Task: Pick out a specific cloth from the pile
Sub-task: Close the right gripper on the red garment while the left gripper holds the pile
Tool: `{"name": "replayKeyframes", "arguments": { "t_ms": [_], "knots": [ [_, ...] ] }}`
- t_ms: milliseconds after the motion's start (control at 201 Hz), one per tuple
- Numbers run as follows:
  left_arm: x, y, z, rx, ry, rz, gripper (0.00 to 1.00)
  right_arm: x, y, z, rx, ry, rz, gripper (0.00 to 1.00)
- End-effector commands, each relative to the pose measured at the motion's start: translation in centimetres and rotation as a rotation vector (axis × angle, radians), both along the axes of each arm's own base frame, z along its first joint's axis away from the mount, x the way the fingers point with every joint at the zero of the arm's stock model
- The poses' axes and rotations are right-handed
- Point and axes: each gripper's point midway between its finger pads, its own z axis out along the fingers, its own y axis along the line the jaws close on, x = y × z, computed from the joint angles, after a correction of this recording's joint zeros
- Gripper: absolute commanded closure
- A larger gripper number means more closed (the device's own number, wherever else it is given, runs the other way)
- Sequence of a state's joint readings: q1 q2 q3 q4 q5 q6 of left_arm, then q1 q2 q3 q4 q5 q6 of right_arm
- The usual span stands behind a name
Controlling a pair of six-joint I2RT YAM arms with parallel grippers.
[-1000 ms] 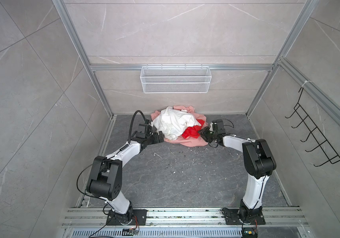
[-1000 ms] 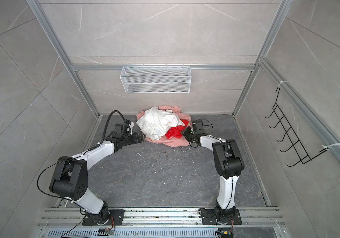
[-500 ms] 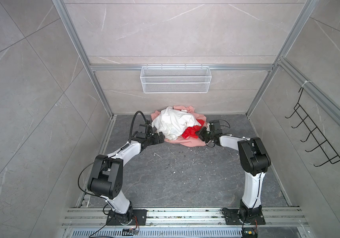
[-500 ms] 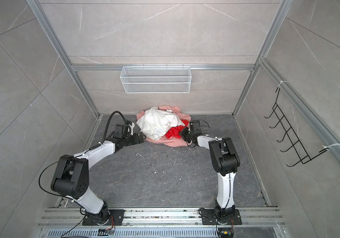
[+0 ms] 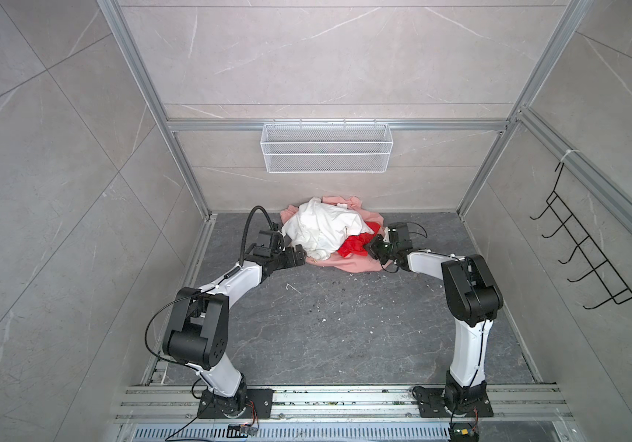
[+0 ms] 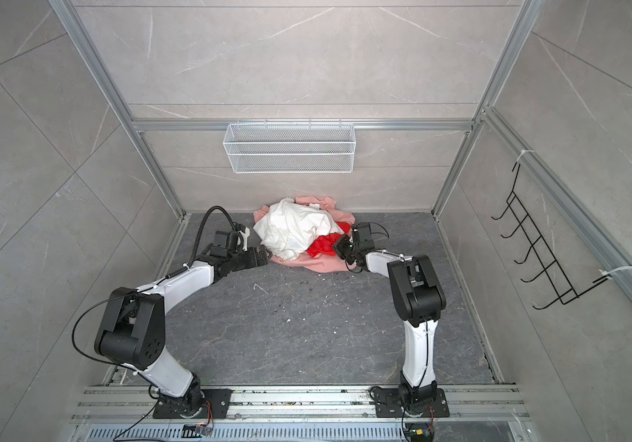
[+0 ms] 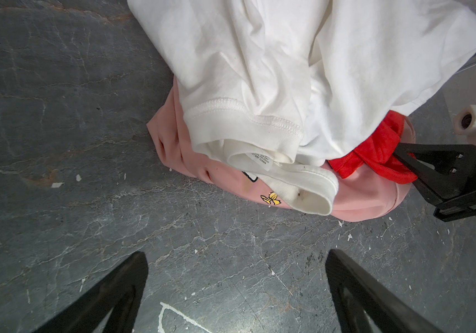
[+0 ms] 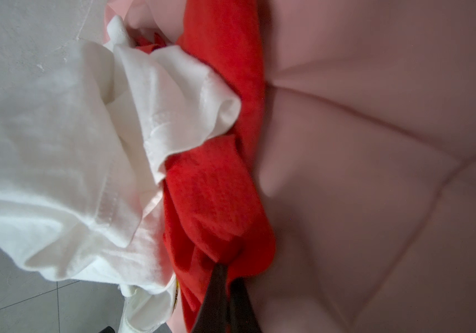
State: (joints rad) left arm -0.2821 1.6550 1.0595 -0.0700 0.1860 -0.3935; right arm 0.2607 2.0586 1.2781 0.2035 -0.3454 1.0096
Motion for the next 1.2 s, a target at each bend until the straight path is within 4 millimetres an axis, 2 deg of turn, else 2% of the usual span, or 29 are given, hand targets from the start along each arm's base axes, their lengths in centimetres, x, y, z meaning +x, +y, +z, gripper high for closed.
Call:
{"name": "replayKeyframes", "arguments": {
  "t_ms": [0,672,1200],
  "knots": [
    [0.8,-0.3,1.6,-0.019,-0.054,0.007,0.00,0.1,0.8,3.4,0.021,-0.079,0.024,0.99],
    [0.1,-0.2,2.1,-0.038,-0.049,0.022,0.00,-0.3,3.2,7.9,0.047,-0.178,0.082,1.00],
    [-0.3,0.1,2.7,-0.034,-0.050,0.029,0.00,-0.1,4.3,13.0,0.062,-0.266,0.106,1.00]
  ]
}}
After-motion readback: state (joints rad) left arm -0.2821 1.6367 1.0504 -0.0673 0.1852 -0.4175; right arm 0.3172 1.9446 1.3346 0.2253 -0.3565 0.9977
